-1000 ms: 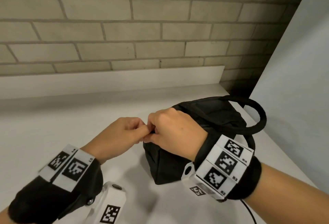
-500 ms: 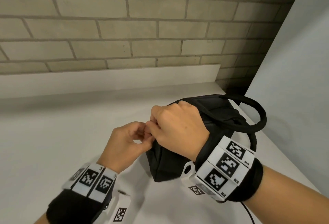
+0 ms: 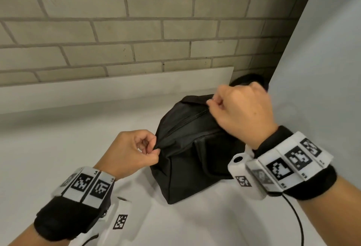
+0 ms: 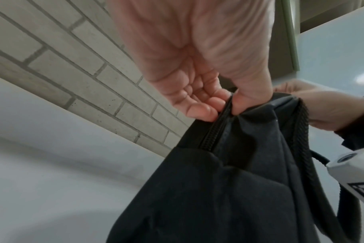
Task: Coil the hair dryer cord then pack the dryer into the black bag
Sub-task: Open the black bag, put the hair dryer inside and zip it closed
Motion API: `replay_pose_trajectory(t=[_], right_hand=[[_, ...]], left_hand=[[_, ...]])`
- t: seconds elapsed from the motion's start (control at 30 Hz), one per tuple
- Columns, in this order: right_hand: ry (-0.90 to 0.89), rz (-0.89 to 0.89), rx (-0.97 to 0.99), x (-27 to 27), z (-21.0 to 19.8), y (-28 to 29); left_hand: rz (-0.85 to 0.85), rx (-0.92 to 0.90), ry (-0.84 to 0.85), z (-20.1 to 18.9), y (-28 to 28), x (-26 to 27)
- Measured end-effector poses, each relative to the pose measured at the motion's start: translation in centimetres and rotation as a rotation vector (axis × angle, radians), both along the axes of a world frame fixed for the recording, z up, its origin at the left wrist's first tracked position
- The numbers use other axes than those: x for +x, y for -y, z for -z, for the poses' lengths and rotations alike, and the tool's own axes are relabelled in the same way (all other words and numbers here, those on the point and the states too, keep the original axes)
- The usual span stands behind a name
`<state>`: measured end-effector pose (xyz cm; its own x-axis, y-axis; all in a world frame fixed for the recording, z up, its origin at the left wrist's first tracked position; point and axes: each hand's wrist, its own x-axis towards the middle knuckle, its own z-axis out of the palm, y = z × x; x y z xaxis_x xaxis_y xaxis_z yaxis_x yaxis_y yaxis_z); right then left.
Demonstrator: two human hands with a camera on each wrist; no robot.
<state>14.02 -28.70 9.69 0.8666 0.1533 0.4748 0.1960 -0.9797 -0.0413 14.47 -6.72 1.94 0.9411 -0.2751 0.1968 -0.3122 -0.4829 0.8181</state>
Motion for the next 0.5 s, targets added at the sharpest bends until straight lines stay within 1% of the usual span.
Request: replay_pose_trajectory(t=[0.07,0.13,0.23,0.3,0.33,0.37,0.43,0.5], right_hand=[[-0.013,0.113,0.075,0.8,-0.3,2.5],[-0.096,0.160,0.248,1.4,0.1,4.1],[-0.239,0.091,0.692,2.1,0.9,4.5],[-0.284,0.035,0.938,2.2,1.0,4.3],[-0.299,0.015,1.003,2.2,1.0,4.1],[-0.311,-0.001,1.045,2.2,0.9,3.9],[-0.329,-0.036,1.073,2.1,0.7,3.5],[-0.333,-0.071,1.051,2.0,0.5,3.3]], left_hand=[[-0.002,0.014,-0.008,0.1,-0.4,0.1],[-0.018,0.032,-0.015,0.2,-0.6,0.1],[-0.107,0.015,0.013,-0.5,-0.4,0.1],[-0.106,-0.029,0.133,-2.1,0.3,-0.6],[-0.064,-0.021,0.217,-3.0,1.0,-1.2],[-0.009,0.027,0.301,-3.8,2.0,-1.9],[0.074,0.207,0.460,-4.8,4.6,-2.8],[0.082,0.411,0.556,-5.1,7.1,-2.7]])
